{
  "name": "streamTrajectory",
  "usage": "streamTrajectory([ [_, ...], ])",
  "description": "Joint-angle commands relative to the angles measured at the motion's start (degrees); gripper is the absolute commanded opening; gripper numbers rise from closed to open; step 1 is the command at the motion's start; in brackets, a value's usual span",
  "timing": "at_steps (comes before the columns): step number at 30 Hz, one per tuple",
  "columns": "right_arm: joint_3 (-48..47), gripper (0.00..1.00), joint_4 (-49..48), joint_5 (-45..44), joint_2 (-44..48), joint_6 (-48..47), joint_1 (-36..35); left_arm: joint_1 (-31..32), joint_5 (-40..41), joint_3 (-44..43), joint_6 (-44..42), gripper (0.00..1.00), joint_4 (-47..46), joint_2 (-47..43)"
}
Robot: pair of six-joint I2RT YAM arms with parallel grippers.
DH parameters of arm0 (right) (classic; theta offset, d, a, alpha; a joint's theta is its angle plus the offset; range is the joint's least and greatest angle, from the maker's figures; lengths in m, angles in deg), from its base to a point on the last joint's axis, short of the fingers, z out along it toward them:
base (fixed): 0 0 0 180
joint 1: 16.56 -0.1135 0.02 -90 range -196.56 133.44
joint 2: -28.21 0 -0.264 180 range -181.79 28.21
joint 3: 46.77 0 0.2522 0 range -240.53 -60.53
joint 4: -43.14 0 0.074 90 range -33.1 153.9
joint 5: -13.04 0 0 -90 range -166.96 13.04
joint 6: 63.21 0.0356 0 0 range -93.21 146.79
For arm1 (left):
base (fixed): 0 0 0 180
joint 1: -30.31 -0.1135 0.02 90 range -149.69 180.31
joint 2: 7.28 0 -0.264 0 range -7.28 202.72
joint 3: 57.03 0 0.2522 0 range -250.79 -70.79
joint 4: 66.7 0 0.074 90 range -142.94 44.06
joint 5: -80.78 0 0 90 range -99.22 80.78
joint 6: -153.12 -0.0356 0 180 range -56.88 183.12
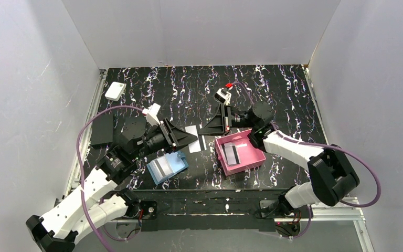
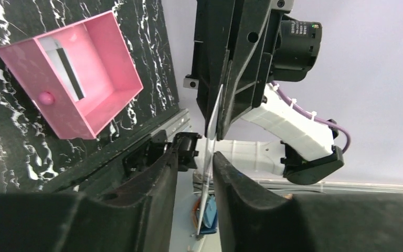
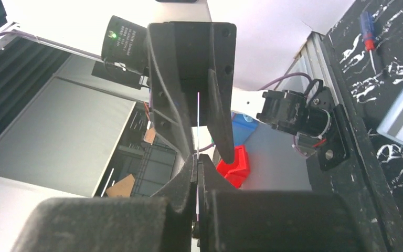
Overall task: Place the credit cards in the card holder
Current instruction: Insert the credit card into the card holder.
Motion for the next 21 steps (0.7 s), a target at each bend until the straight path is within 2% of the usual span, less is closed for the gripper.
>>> streamTrajectory([
  [1,-2.99,0.01,-8.8,-1.8,-1.53,2.9,-1.43,0.01,2.87,-0.85,-2.18,0.19,4.09,-2.77],
  [3,-2.95,0.01,-7.9,-1.92,-2.18,1.42,-1.66,0.0,4.47,-2.6,-4.38,0.0,8.28,-3.27],
  [4,-3.5,0.19,5.35,-3.56,-1.58,-9.45,-1.66,0.0,8.24,-5.34,-8.43,0.0,16.41,-3.55],
  [5,-4.12,0.28,13.52,-5.86,-0.86,-16.16,-1.61,0.0,10.37,-6.44,-9.61,0.0,20.57,-3.35],
  [7,-7.5,0.38,35.35,-11.65,0.06,-30.06,-1.75,-0.02,17.51,-9.32,-10.31,0.0,31.56,-1.5],
  [9,-9.85,0.44,46.53,-17.57,0.15,-39.96,-1.89,-0.24,22.45,-11.73,-10.77,0.0,41.25,1.81],
  [12,-9.23,0.48,47.17,-20.04,-1.02,-43.45,-2.0,-4.05,22.83,-11.02,-12.51,0.0,46.2,4.02],
  [15,-8.72,0.48,45.68,-19.19,-5.34,-43.96,-3.29,-17.11,10.01,-4.14,-15.84,0.0,40.24,2.07],
  [17,-8.85,0.48,43.88,-18.97,-8.63,-44.05,-5.36,-23.68,1.86,0.28,-17.55,0.0,34.81,1.39],
  [19,-9.71,0.44,41.88,-18.94,-12.56,-43.95,-8.13,-27.55,-4.33,4.16,-18.83,0.0,29.2,1.17],
  [21,-11.08,0.34,39.95,-18.57,-16.76,-43.49,-10.69,-29.23,-7.07,7.41,-18.98,0.0,25.18,1.01],
])
